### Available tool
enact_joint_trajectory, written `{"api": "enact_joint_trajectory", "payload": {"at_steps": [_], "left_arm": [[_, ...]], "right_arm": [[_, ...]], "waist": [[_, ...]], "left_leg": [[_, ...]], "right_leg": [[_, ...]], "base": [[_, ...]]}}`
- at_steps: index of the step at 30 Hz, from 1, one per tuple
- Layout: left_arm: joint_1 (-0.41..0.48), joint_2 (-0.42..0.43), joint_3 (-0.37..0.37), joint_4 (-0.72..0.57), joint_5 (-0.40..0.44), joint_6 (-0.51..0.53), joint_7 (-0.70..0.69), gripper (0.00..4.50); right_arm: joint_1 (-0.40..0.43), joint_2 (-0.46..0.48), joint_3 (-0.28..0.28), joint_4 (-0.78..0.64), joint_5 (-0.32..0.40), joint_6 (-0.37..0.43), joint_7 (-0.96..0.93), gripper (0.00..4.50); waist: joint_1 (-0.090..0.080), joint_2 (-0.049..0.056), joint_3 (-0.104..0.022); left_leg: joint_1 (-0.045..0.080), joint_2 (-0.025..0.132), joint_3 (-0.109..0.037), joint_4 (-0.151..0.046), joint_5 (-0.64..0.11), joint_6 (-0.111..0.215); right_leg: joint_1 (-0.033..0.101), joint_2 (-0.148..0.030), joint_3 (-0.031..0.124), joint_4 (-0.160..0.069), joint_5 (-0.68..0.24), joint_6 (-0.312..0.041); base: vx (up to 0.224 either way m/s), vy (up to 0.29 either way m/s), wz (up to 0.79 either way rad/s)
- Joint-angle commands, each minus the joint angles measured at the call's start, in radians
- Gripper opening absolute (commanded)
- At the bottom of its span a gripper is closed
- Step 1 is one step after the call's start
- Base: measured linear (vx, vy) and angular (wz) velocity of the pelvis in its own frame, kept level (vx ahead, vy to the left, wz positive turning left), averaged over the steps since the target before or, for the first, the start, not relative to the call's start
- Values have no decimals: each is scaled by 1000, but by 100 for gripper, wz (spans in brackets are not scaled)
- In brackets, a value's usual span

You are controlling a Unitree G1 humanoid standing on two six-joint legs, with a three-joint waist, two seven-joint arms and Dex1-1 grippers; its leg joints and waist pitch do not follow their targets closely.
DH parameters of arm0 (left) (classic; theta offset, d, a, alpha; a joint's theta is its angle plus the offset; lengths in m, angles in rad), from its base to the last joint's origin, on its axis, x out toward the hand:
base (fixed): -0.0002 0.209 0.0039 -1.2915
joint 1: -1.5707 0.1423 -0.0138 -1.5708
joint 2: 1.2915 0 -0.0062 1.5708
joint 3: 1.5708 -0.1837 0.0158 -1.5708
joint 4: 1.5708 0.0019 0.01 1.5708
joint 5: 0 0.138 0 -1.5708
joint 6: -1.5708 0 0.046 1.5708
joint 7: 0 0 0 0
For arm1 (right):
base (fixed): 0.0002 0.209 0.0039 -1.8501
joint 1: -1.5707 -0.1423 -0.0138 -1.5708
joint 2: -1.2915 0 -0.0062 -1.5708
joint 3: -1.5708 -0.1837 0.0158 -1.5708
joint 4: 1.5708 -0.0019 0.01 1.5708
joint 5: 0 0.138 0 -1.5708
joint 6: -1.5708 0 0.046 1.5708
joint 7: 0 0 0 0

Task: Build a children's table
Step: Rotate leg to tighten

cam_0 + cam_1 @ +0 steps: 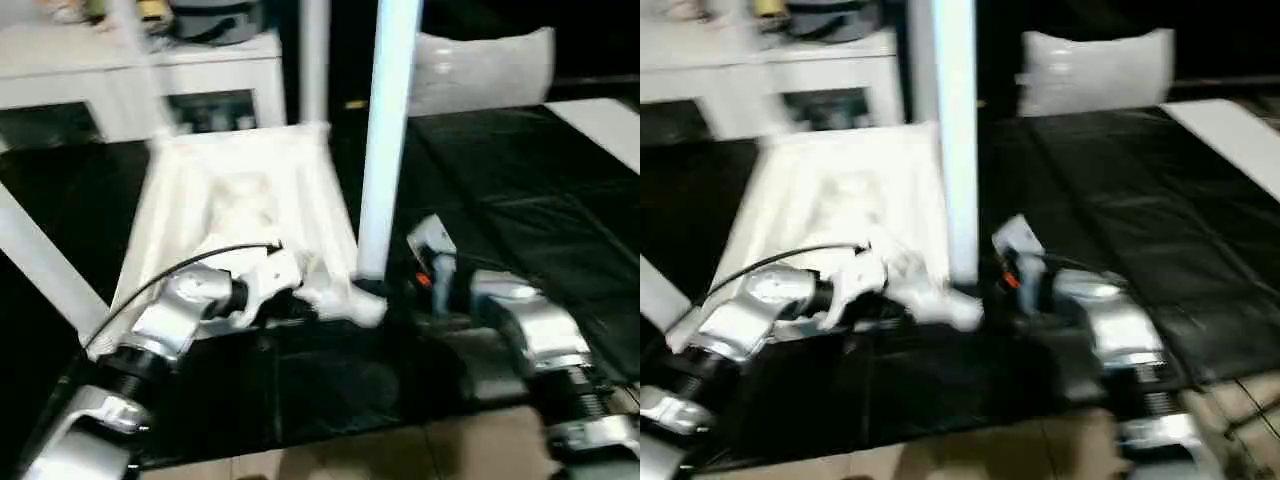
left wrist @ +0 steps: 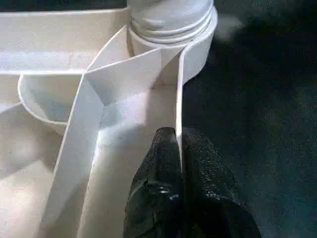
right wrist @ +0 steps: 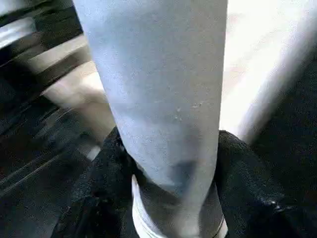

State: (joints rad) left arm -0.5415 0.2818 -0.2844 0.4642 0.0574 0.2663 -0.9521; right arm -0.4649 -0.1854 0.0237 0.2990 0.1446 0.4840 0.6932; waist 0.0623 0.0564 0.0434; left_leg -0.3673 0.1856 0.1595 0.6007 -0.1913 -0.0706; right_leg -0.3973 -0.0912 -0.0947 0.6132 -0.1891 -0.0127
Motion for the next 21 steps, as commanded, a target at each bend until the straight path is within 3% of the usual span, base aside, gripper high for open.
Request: {"api": "enact_joint_trajectory", "payload": {"at_steps": [1, 2, 4, 5, 10, 12, 18, 21], "left_arm": [[-28, -99, 9, -54, -26, 34, 114, 0], [-35, -125, 21, -45, -24, 45, 157, 0], [-47, -162, 32, -32, -28, 41, 199, 0], [-48, -168, 32, -36, -29, 43, 203, 0], [-37, -135, 5, -69, -1, 4, 163, 0], [-31, -119, -2, -73, 4, -20, 147, 0], [-14, -42, -15, -72, 3, -111, 67, 0], [-1, 32, -51, -72, -4, -187, -64, 0]], "right_arm": [[-3, 73, -9, 25, -35, 65, -189, 200], [2, 85, -6, 21, -51, 45, -217, 200], [9, 99, -9, 26, -47, 10, -233, 255], [12, 104, -18, 23, -32, 5, -236, 255], [44, 65, -6, -53, -6, 5, -147, 290], [51, 43, -2, -65, -6, 1, -122, 320], [34, -81, -15, -45, 13, -40, 3, 372], [31, -203, 15, -49, 42, -61, 225, 391]], "waist": [[1, -1, -52], [-7, -4, -56], [-8, -4, -60], [-9, -7, -62], [0, -5, -67], [5, -3, -70], [6, 0, -64], [14, -6, -65]], "left_leg": [[4, 35, -16, -89, -281, -26], [7, 32, -15, -83, -278, -24], [3, 31, -11, -80, -243, -6], [-3, 29, -11, -78, -219, 12], [-6, 29, -6, -71, -134, 59], [-6, 32, -7, -67, -97, 78], [0, 35, -5, -71, -167, 63], [-2, 36, -5, -69, -161, 73]], "right_leg": [[48, -60, 44, -98, -419, -131], [48, -62, 45, -101, -404, -133], [49, -59, 49, -99, -323, -148], [54, -57, 49, -94, -274, -158], [59, -57, 48, -85, -170, -181], [61, -55, 49, -74, -81, -203], [59, -57, 49, -82, -153, -209], [62, -57, 49, -79, -149, -209]], "base": [[0, 0, 0], [0, 0, 0], [0, 0, 0], [0, 0, 0], [0, 0, 0], [0, 0, 0], [0, 0, 0], [0, 0, 0]]}}
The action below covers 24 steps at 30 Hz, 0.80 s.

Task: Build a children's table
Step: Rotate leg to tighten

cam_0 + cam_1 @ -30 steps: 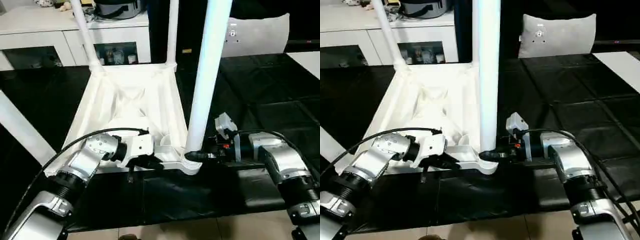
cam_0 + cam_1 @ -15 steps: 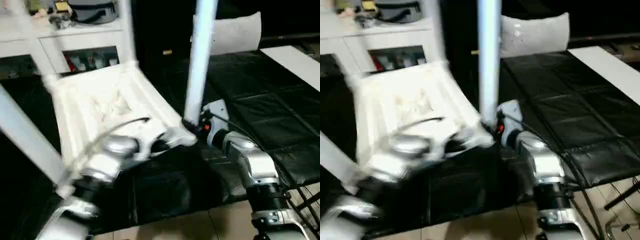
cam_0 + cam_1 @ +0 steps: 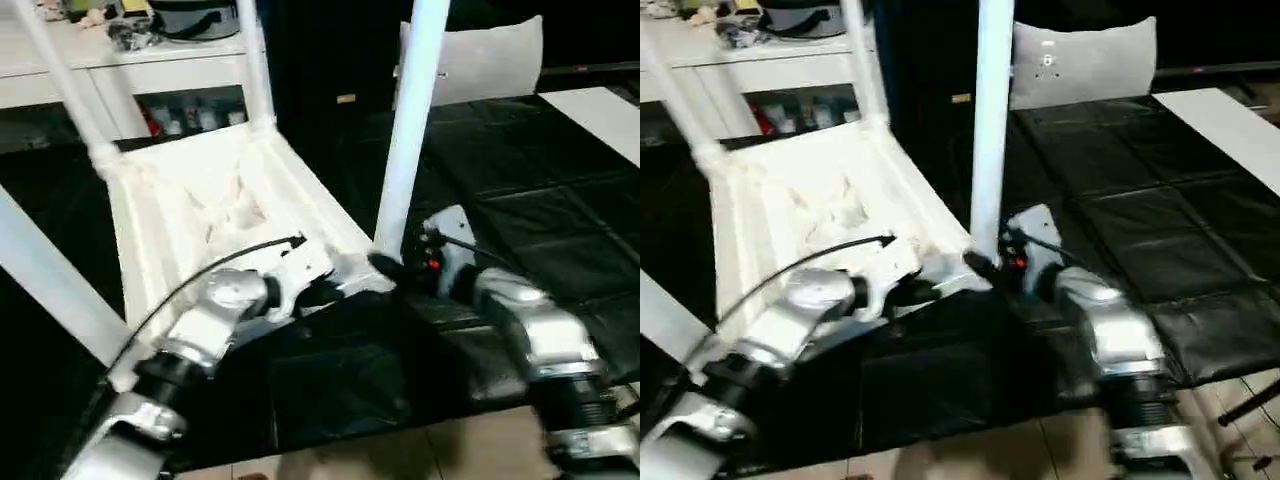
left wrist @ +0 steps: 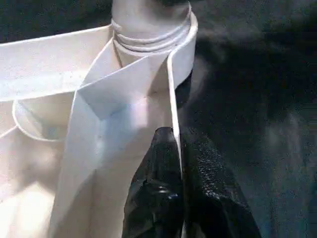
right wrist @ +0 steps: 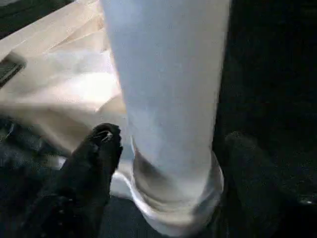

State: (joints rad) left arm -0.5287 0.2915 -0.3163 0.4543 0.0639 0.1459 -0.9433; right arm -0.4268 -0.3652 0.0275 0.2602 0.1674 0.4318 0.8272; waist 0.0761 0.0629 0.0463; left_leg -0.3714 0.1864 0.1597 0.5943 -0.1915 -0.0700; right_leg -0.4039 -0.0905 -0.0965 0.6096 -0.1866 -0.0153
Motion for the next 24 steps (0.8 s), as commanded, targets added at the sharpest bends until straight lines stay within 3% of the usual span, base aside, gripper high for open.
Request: {"api": "enact_joint_trajectory", "payload": {"at_steps": [1, 6, 9, 10, 14, 16, 19, 20, 24], "left_arm": [[-12, 30, -24, -62, -13, -76, -90, 0], [-5, 100, -67, -64, -29, -137, -239, 0], [0, 138, -89, -64, -35, -175, -322, 0], [-4, 148, -94, -58, -38, -191, -345, 0], [-11, 164, -101, -50, -48, -213, -396, 0], [-15, 167, -104, -44, -47, -219, -402, 0], [-22, 168, -107, -30, -40, -227, -399, 0], [-25, 169, -108, -24, -38, -230, -397, 0], [-29, 166, -102, -13, -36, -235, -396, 0]], "right_arm": [[-7, -34, 14, -13, 25, -7, 115, 400], [-8, -122, 74, -10, 29, -91, 299, 407], [-16, -139, 81, -9, 80, -93, 396, 407], [-22, -143, 86, -3, 95, -94, 435, 379], [-32, -142, 101, 22, 106, -102, 500, 371], [-36, -138, 111, 40, 112, -112, 523, 331], [-41, -138, 130, 65, 111, -116, 555, 330], [-43, -138, 135, 72, 111, -116, 565, 298], [-50, -132, 141, 87, 114, -122, 585, 273]], "waist": [[4, -11, -68], [25, -12, -69], [36, -14, -69], [38, -15, -69], [48, -15, -68], [52, -16, -69], [55, -19, -68], [56, -19, -69], [58, -21, -70]], "left_leg": [[2, 36, -5, -61, -154, 77], [4, 41, -2, -58, -134, 91], [7, 44, -2, -59, -144, 93], [8, 45, -1, -59, -147, 94], [9, 47, -1, -60, -152, 84], [9, 47, -1, -60, -155, 78], [8, 46, -1, -60, -159, 72], [8, 44, 0, -59, -156, 71], [7, 45, 0, -59, -140, 73]], "right_leg": [[69, -58, 51, -72, -142, -208], [62, -61, 50, -67, -131, -226], [60, -61, 51, -65, -143, -230], [59, -61, 52, -65, -146, -230], [57, -63, 53, -64, -164, -230], [57, -64, 53, -65, -172, -229], [57, -64, 53, -66, -187, -222], [57, -64, 52, -66, -193, -220], [57, -63, 53, -65, -189, -213]], "base": [[0, 0, 0], [0, 0, 0], [0, 0, 0], [0, 0, 0], [0, 0, 0], [0, 0, 0], [0, 0, 0], [0, 0, 0], [0, 0, 0]]}}
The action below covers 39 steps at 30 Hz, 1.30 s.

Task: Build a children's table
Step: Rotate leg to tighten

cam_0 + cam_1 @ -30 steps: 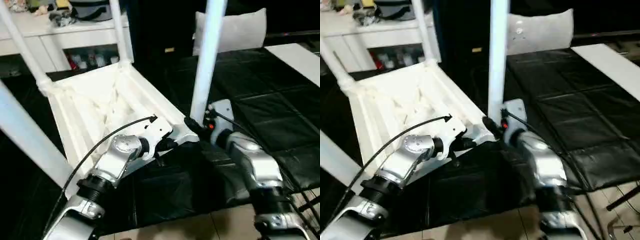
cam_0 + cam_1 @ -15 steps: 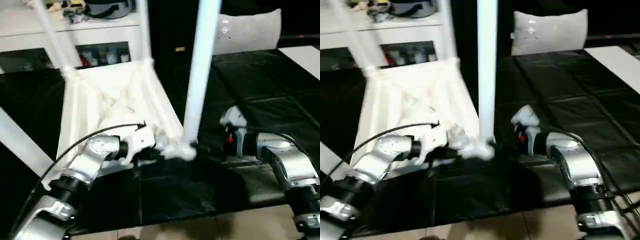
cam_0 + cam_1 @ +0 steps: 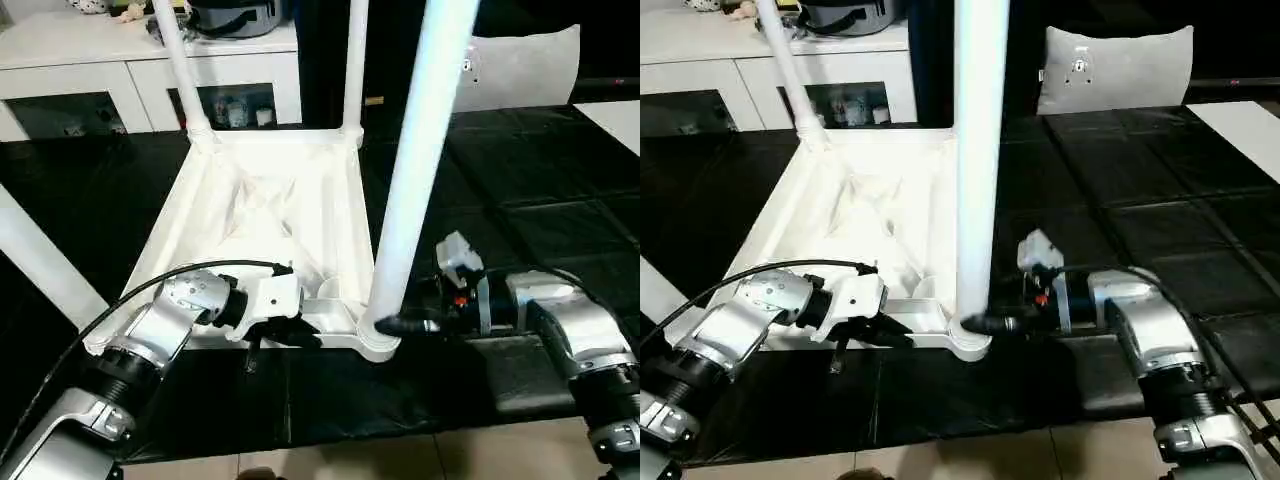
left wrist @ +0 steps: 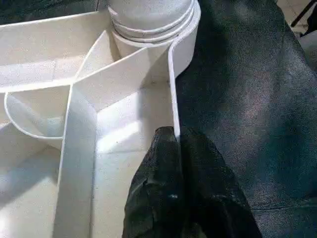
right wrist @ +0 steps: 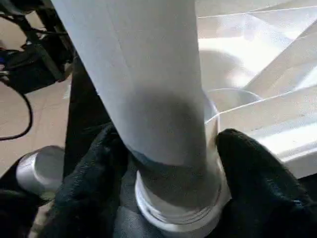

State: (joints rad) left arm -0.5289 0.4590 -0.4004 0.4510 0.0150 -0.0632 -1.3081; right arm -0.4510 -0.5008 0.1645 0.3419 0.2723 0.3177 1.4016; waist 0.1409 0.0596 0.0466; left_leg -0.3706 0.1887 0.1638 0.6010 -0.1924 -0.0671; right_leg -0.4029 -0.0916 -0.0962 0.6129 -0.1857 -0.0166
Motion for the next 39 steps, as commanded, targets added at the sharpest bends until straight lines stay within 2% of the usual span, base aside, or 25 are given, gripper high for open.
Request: {"api": "enact_joint_trajectory", "payload": {"at_steps": [1, 3, 8, 12, 17, 19, 20, 21, 22, 24, 25, 26, 27, 28, 29, 30, 31, 33, 34, 36, 38, 39], "left_arm": [[-29, -3, -17, -9, 12, -26, -30, 0], [-32, -7, -15, -1, 14, -29, -23, 0], [-33, -10, -16, 6, 15, -31, -13, 0], [-29, -17, -10, 1, 9, -13, 2, 0], [-29, -58, 14, -19, 11, 78, 90, 0], [-42, -125, 58, -29, 15, 195, 239, 0], [-43, -137, 66, -31, 14, 214, 262, 0], [-49, -185, 98, -41, 10, 293, 359, 0], [-49, -196, 104, -43, 9, 308, 377, 0], [-49, -228, 116, -50, 8, 351, 425, 0], [-51, -260, 124, -48, 15, 381, 473, 0], [-51, -260, 124, -48, 15, 381, 473, 0], [-68, -314, 139, -22, 23, 408, 554, 0], [-73, -327, 143, -14, 24, 413, 574, 0], [-84, -353, 149, 2, 27, 421, 611, 0], [-92, -372, 147, 3, 43, 413, 632, 0], [-92, -372, 147, 3, 43, 413, 632, 0], [-95, -383, 140, -2, 50, 393, 632, 0], [-85, -372, 123, -26, 51, 397, 609, 0], [-76, -361, 115, -43, 52, 406, 597, 0], [-69, -347, 110, -48, 53, 392, 579, 0], [-63, -328, 106, -48, 53, 370, 554, 0]], "right_arm": [[-26, 4, 5, 6, 10, -8, 12, 273], [-31, 14, 10, 18, 11, -18, 21, 243], [-32, 25, 19, 21, 16, -25, 27, 209], [-20, 25, 20, 4, 22, -12, 27, 200], [15, 51, -11, -50, 51, 45, -40, 196], [45, 119, -51, -104, 58, 89, -194, 196], [50, 129, -54, -111, 53, 93, -221, 196], [66, 172, -61, -133, 22, 116, -335, 196], [67, 186, -64, -133, 9, 118, -370, 196], [65, 234, -79, -122, -24, 137, -485, 196], [56, 286, -98, -101, -61, 152, -612, 196], [56, 286, -98, -101, -61, 152, -612, 196], [24, 369, -149, -43, -93, 181, -808, 196], [16, 387, -161, -29, -95, 185, -846, 196], [1, 420, -183, -1, -94, 185, -907, 196], [-5, 439, -181, 7, -103, 160, -939, 196], [-5, 439, -181, 7, -103, 160, -939, 231], [-8, 452, -180, 11, -117, 138, -967, 265], [3, 452, -174, -17, -111, 135, -943, 265], [14, 449, -172, -44, -105, 137, -921, 283], [25, 426, -168, -66, -108, 135, -889, 303], [36, 384, -163, -81, -104, 127, -840, 313]], "waist": [[-8, -17, -70], [-7, -17, -70], [-6, -17, -70], [-5, -14, -71], [-3, -14, -68], [-7, -15, -65], [-11, -18, -63], [-14, -17, -62], [-16, -16, -61], [-36, -18, -61], [-41, -18, -61], [-47, -18, -60], [-63, -14, -60], [-69, -13, -60], [-76, -14, -64], [-80, -12, -62], [-80, -12, -64], [-78, -9, -70], [-79, -5, -71], [-78, -7, -73], [-77, -4, -72], [-76, -3, -71]], "left_leg": [[6, 43, -4, -66, -140, 70], [7, 42, -3, -65, -140, 70], [7, 43, -2, -66, -147, 67], [7, 43, -3, -65, -143, 65], [10, 44, -2, -67, -157, 59], [11, 43, -2, -71, -179, 45], [11, 41, -2, -73, -187, 31], [10, 41, -4, -76, -186, 21], [10, 38, -4, -75, -191, 18], [5, 32, -8, -79, -205, 8], [5, 31, -8, -79, -208, 10], [4, 31, -7, -79, -210, 10], [0, 26, -8, -78, -201, 7], [2, 24, -6, -78, -201, 6], [4, 23, -8, -75, -195, 5], [3, 22, -7, -75, -191, 14], [3, 23, -8, -74, -187, 18], [-1, 27, -7, -71, -143, 37], [-2, 27, -7, -69, -130, 47], [1, 28, -5, -67, -115, 62], [-2, 29, -5, -67, -112, 71], [-2, 29, -6, -67, -121, 75]], "right_leg": [[56, -62, 52, -69, -192, -212], [55, -62, 52, -69, -199, -211], [55, -61, 52, -70, -204, -209], [56, -61, 52, -68, -193, -210], [54, -61, 53, -73, -214, -206], [54, -61, 54, -77, -258, -195], [55, -63, 53, -83, -299, -177], [56, -63, 52, -85, -329, -162], [53, -62, 50, -88, -346, -155], [57, -62, 46, -94, -381, -133], [57, -61, 46, -96, -387, -128], [54, -60, 47, -97, -388, -127], [57, -59, 45, -99, -401, -120], [51, -57, 45, -102, -401, -121], [53, -58, 44, -103, -395, -120], [52, -57, 44, -106, -384, -123], [53, -56, 44, -105, -372, -123], [57, -55, 48, -90, -238, -152], [59, -54, 48, -84, -182, -171], [60, -54, 49, -77, -121, -195], [63, -54, 48, -75, -92, -209], [65, -55, 48, -75, -98, -212]], "base": [[0, 0, 0], [0, 0, 0], [0, 0, 0], [0, 0, 0], [0, 0, 0], [0, 0, 0], [0, 0, 0], [0, 0, 0], [0, 0, 0], [0, 0, 0], [0, 0, 0], [0, 0, 0], [0, 0, 0], [0, 0, 0], [0, 0, 0], [0, 0, 0], [0, 0, 0], [0, 0, 0], [0, 0, 0], [0, 0, 0], [0, 0, 0], [0, 0, 0]]}}
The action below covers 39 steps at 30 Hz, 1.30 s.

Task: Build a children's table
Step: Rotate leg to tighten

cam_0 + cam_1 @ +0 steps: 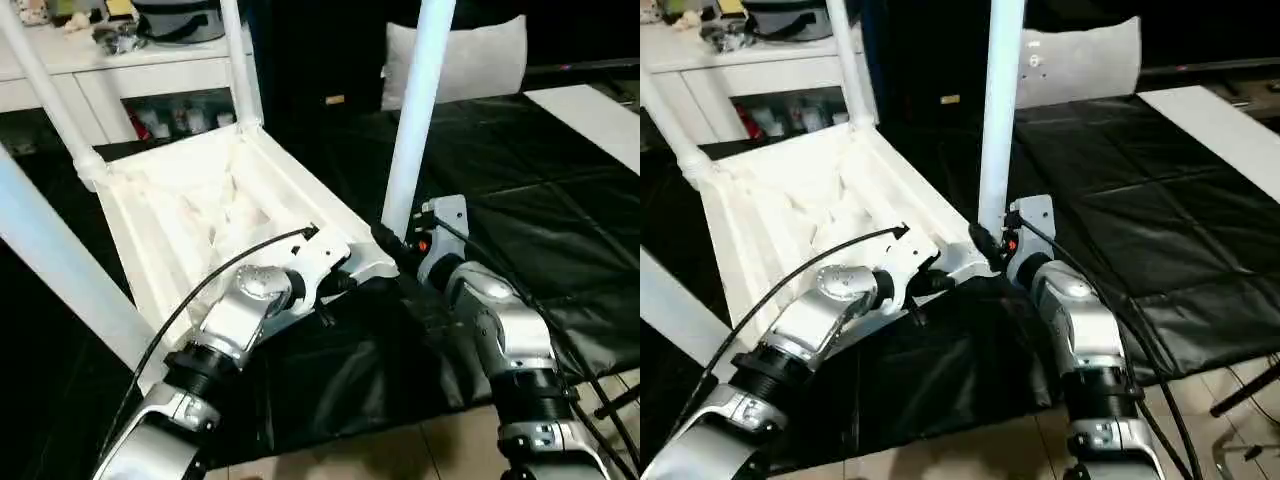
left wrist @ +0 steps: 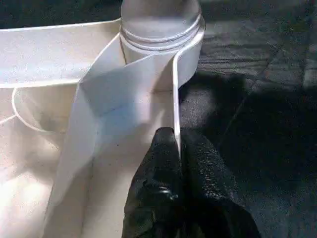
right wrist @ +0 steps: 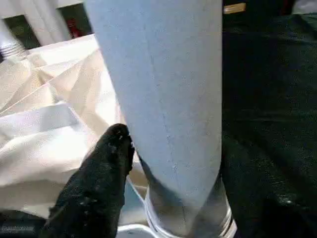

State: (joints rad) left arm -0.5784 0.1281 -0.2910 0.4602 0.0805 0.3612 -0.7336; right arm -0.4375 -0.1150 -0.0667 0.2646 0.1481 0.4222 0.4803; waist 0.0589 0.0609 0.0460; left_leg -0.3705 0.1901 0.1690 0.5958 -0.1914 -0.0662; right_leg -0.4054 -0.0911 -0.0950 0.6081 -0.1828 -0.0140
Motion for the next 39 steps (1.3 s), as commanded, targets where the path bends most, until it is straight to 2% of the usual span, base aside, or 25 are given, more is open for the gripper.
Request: {"api": "enact_joint_trajectory", "payload": {"at_steps": [1, 4, 7, 10, 13, 15, 16, 20, 22, 23, 28, 32, 39], "left_arm": [[-13, 3, -3, -57, -12, -54, -21, 0], [-7, 29, -9, -54, -13, -78, -53, 0], [1, 73, -24, -45, -12, -128, -111, 0], [11, 122, -42, -44, -17, -186, -192, 0], [26, 165, -63, -66, -31, -218, -284, 0], [39, 205, -84, -87, -44, -258, -371, 0], [43, 216, -90, -93, -48, -269, -396, 0], [51, 270, -129, -106, -52, -321, -499, 0], [51, 291, -144, -104, -57, -351, -546, 0], [50, 298, -149, -103, -59, -362, -565, 0], [42, 318, -157, -103, -68, -381, -625, 0], [34, 314, -151, -87, -63, -387, -611, 0], [38, 311, -147, -70, -67, -395, -611, 0]], "right_arm": [[23, -2, 68, -3, 20, 23, 81, 313], [28, -58, 63, -12, 38, 11, 133, 338], [37, -154, 69, -32, 57, -1, 259, 358], [44, -247, 71, -54, 80, -1, 395, 382], [42, -303, 77, -62, 97, -6, 494, 401], [40, -350, 102, -66, 101, -17, 578, 428], [39, -362, 110, -67, 100, -21, 599, 436], [31, -411, 159, -62, 108, -49, 705, 436], [24, -422, 177, -51, 118, -60, 763, 436], [21, -425, 184, -45, 121, -64, 787, 410], [8, -416, 216, -15, 123, -88, 848, 377], [13, -418, 232, -19, 142, -65, 885, 343], [16, -422, 241, -24, 175, -36, 936, 282]], "waist": [[8, -5, -71], [10, -3, -68], [13, -5, -66], [22, -6, -66], [32, -6, -68], [38, -9, -67], [43, -6, -68], [56, -4, -68], [62, -4, -66], [66, -6, -67], [76, -10, -66], [77, -14, -68], [78, -11, -68]], "left_leg": [[0, 28, -10, -62, -128, 75], [2, 29, -9, -63, -156, 69], [3, 30, -10, -65, -182, 61], [3, 32, -9, -63, -180, 70], [3, 34, -9, -61, -159, 77], [5, 37, -8, -62, -163, 78], [4, 38, -9, -62, -163, 78], [11, 43, -6, -62, -173, 74], [11, 43, -6, -64, -185, 68], [11, 42, -7, -64, -196, 66], [10, 43, -6, -65, -192, 56], [9, 43, -7, -64, -176, 59], [8, 42, -7, -62, -169, 62]], "right_leg": [[68, -55, 46, -72, -107, -214], [67, -57, 47, -76, -143, -212], [68, -58, 47, -81, -188, -200], [67, -57, 48, -80, -187, -198], [66, -58, 48, -73, -160, -208], [64, -58, 48, -74, -172, -213], [64, -60, 48, -72, -177, -214], [55, -59, 50, -71, -178, -221], [56, -60, 51, -71, -194, -221], [57, -60, 50, -71, -205, -220], [56, -63, 53, -70, -219, -215], [57, -62, 52, -69, -216, -210], [57, -61, 52, -70, -223, -206]], "base": [[0, 0, 0], [0, 0, 0], [0, 0, 0], [0, 0, 0], [0, 0, 0], [0, 0, 0], [0, 0, 0], [0, 0, 0], [0, 0, 0], [0, 0, 0], [0, 0, 0], [0, 0, 0], [0, 0, 0]]}}
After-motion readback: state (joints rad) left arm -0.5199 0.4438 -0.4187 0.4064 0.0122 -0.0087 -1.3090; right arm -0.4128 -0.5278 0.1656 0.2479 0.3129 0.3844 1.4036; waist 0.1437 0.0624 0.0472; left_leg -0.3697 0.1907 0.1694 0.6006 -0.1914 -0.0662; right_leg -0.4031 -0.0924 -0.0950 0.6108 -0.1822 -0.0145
